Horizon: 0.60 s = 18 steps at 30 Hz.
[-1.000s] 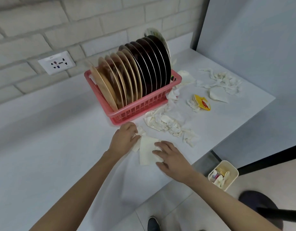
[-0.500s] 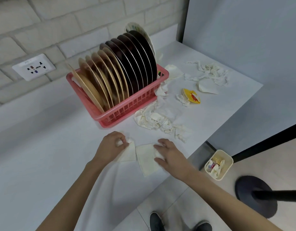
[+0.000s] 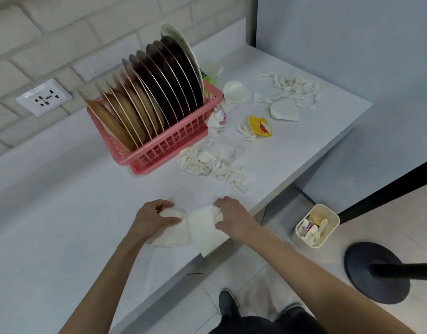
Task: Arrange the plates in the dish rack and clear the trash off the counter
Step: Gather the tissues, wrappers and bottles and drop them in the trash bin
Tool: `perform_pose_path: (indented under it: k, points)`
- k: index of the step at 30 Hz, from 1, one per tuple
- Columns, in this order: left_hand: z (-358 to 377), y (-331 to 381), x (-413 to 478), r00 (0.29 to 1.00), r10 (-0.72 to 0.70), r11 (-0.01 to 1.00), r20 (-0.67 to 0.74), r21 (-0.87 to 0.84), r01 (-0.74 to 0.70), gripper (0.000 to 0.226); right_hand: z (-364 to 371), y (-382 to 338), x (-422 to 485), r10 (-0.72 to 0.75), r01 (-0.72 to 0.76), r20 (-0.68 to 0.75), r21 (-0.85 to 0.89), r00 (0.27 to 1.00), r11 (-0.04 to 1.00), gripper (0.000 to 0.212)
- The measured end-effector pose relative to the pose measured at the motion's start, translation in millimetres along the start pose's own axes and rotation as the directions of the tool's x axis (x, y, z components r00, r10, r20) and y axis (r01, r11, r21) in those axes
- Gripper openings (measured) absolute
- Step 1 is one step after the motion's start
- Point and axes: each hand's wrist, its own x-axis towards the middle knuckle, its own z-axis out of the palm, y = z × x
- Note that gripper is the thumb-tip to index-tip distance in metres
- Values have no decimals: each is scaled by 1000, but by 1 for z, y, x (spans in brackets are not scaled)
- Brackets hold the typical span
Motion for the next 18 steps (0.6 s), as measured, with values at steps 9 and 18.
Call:
perform_pose_path:
  k: [9,18]
  points:
    - [40,55,-42,996,-14,981,-86,-192,-3,15,-47,62,-62,-108,93,31,319,994,943,20]
    - [131,146,-69,997,77,946,-13,-314,-77,18,-112,171,-137,9,-25,47,342,999,939,7]
